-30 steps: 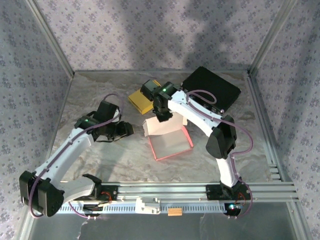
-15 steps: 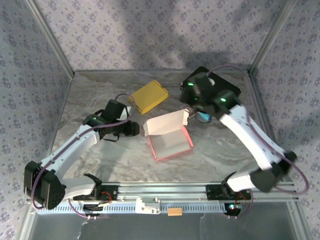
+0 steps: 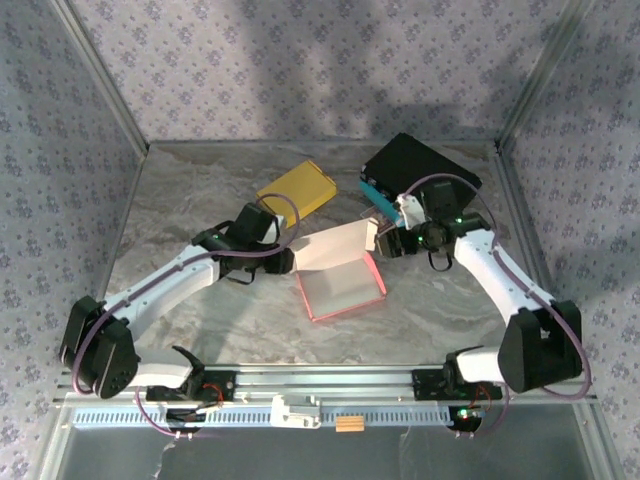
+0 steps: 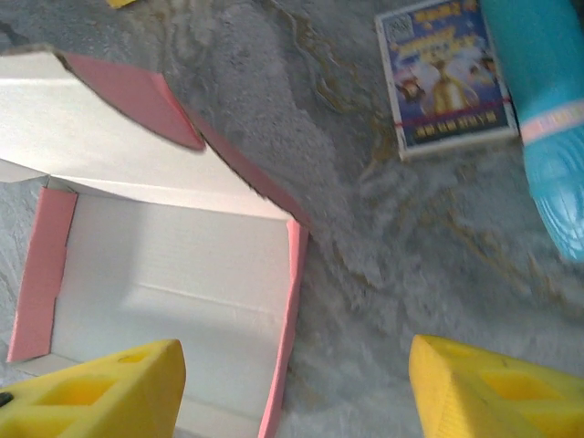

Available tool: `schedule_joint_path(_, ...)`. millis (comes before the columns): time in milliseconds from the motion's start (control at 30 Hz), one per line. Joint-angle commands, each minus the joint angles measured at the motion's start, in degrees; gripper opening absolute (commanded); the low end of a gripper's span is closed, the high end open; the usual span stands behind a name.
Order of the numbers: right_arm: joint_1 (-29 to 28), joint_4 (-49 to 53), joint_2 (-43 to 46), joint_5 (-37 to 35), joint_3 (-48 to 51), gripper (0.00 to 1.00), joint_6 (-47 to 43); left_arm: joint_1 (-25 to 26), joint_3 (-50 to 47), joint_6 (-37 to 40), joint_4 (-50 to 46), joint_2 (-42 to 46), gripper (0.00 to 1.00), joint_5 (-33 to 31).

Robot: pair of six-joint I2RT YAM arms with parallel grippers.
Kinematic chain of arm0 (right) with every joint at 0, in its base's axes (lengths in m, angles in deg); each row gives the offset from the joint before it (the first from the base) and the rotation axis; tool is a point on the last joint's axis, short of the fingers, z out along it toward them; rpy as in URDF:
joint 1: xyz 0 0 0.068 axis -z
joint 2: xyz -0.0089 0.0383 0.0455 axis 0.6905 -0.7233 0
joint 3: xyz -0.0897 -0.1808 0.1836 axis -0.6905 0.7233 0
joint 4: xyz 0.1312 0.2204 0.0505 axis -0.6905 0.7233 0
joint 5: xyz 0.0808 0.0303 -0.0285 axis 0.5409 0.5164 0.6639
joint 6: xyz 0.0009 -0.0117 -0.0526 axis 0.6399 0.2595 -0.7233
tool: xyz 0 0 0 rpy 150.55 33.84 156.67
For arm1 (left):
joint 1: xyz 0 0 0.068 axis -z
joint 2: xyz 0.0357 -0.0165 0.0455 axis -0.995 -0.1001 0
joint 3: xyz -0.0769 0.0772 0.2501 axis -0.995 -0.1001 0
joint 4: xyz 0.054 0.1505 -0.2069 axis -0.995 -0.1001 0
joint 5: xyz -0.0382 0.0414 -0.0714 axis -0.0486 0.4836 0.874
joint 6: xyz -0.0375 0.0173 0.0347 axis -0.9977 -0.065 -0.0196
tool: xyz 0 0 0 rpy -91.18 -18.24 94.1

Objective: Fold the paper box

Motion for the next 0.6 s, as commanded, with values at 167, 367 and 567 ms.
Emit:
schedule_joint_path(167,-0.7,-6.2,-8.1,3.7,-4.8,0.67,-8.8,0.0,2.3,1.0,2.7,-4.6,0.4,-2.1)
schedule_joint_path(367,-2.3,-4.4,-12.0,5.5,-8.8,0.59,-9.0,0.0,4.6,0.9,2.7,-7.2,0.35,-2.2)
schedule_joint_path(567,-3.0,-4.4,-12.6,5.2,-9.1,0.53,-8.7,-0.5,6.3,0.4,2.5,-8.3,0.33,-3.4)
